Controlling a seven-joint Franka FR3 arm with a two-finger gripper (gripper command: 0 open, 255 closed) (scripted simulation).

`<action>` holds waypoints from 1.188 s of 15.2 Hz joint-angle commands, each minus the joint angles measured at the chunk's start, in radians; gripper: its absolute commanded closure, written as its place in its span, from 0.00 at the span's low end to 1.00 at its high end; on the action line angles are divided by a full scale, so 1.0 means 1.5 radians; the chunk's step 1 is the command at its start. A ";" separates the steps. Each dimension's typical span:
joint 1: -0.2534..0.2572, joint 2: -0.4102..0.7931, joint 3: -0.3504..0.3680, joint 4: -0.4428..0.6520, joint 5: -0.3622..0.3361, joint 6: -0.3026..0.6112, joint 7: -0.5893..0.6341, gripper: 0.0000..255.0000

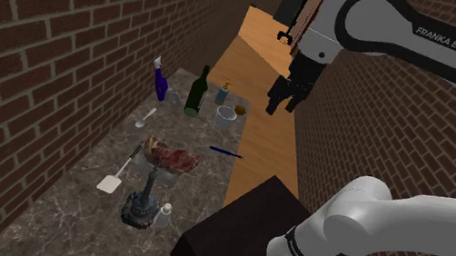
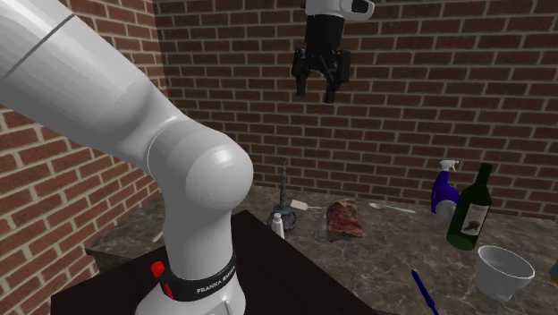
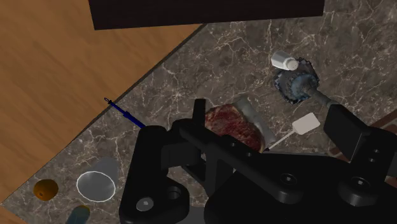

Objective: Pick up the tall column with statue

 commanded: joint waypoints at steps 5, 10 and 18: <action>0.016 0.047 0.034 -0.030 0.035 0.073 0.040 0.00; 0.037 0.127 0.075 -0.047 0.075 0.167 0.086 0.00; 0.069 0.294 0.137 -0.028 0.123 0.315 0.153 0.00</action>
